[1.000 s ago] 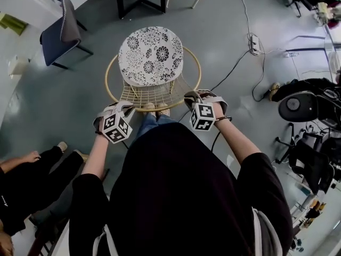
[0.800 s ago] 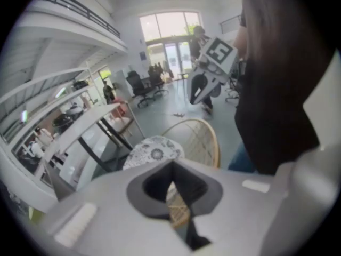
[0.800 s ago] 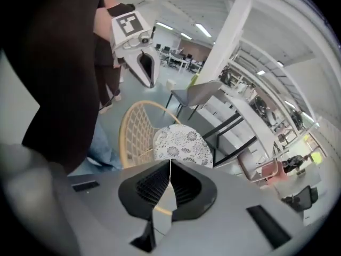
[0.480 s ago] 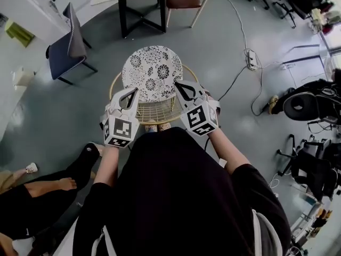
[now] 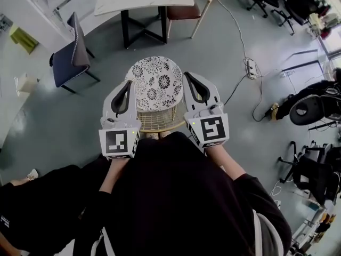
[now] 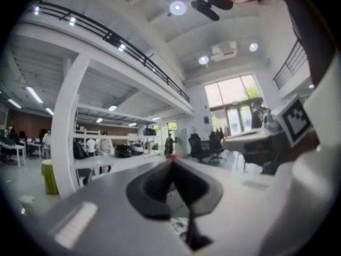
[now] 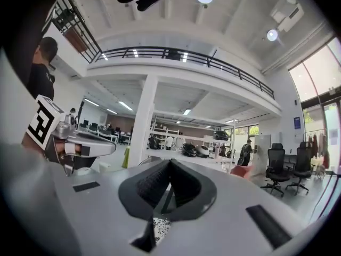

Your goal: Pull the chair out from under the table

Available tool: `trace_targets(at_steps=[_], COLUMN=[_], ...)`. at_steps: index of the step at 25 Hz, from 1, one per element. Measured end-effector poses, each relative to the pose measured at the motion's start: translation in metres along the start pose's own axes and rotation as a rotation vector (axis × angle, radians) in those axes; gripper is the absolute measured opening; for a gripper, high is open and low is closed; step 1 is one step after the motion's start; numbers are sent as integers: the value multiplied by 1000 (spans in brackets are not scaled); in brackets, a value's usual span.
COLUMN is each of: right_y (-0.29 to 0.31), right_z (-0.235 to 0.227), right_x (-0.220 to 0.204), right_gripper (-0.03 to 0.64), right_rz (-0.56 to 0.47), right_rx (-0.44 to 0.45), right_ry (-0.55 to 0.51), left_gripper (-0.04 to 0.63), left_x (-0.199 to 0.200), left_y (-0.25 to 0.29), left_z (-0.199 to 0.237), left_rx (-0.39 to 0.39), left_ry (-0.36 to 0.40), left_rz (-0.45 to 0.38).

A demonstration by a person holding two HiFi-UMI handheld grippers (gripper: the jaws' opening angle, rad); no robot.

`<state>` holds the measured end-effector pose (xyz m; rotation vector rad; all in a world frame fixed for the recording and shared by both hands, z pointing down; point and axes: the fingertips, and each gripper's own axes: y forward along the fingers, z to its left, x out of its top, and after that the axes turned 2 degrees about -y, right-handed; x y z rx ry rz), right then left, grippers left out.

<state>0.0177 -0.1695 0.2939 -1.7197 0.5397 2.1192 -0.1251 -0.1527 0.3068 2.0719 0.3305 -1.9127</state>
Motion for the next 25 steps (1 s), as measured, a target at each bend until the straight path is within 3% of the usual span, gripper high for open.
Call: trace_targets(at_steps=[5,10,25], right_y=[-2,-4,3], right_z=[2,7,10], right_x=[8,5,0], right_gripper=[20,20,20], right_rz=[-27,-24,-3], right_rx=[-4,0,-3], right_ry=[13,9,25], left_gripper=[8,8,8], left_x=[21,11,12], left_y=[-2,-4,3], left_z=[-2,0,7], left_rx=[18,12,14], left_ry=[11,38,9], left_rz=[-73,-21,-33])
